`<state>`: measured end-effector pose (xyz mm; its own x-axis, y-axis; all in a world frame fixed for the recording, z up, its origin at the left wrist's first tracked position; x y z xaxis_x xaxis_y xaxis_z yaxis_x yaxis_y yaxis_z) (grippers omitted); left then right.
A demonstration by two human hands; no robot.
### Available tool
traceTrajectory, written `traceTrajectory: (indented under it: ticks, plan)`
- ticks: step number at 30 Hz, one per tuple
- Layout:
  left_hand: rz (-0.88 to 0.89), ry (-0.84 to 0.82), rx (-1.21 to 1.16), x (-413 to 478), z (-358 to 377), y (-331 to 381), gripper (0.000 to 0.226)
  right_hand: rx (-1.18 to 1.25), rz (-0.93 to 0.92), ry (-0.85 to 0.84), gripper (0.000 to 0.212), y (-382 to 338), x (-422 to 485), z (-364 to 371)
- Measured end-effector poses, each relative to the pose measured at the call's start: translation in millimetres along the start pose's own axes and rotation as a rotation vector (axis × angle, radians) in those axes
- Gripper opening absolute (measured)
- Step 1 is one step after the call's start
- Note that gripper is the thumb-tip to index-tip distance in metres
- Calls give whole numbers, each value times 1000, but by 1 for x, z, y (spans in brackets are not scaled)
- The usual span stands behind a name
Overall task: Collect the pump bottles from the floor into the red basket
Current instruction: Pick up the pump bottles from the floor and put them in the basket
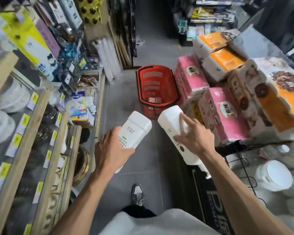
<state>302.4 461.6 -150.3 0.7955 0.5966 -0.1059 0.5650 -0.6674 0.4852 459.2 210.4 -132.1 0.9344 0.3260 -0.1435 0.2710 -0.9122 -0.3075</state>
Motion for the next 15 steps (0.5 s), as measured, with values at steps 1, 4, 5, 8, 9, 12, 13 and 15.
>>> traceTrajectory:
  ticks: [1,4,5,8,9,12,13,15]
  plan:
    - [4,-3,7,9,-2,-2,77,8,5,7,93,-6,8,1]
    - [12,-10,3,33,-3,-8,79,21,14,9,90,-22,30,6]
    - [14,-8,2,41,-4,-9,79,24,18,11,91,-26,37,7]
    - [31,-4,13,67,0,-11,81,32,26,28,93,-31,60,12]
    - [39,-3,14,79,2,-11,82,34,26,38,93,-32,70,14]
    - [64,-4,7,116,8,-2,82,39,16,43,93,-37,101,17]
    - [71,-6,-1,129,10,2,82,47,20,41,93,-38,112,18]
    - [75,-15,5,152,9,13,81,83,46,21,93,-38,131,18]
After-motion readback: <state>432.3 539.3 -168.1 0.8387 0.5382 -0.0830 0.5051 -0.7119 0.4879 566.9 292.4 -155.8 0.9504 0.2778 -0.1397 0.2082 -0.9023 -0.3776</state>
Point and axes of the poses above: each hand's wrist, its own x-axis towards the middle knuckle, its own z-axis out of the palm, y = z × x, the point moved 6 cm from there along x, towards the middle knuckle
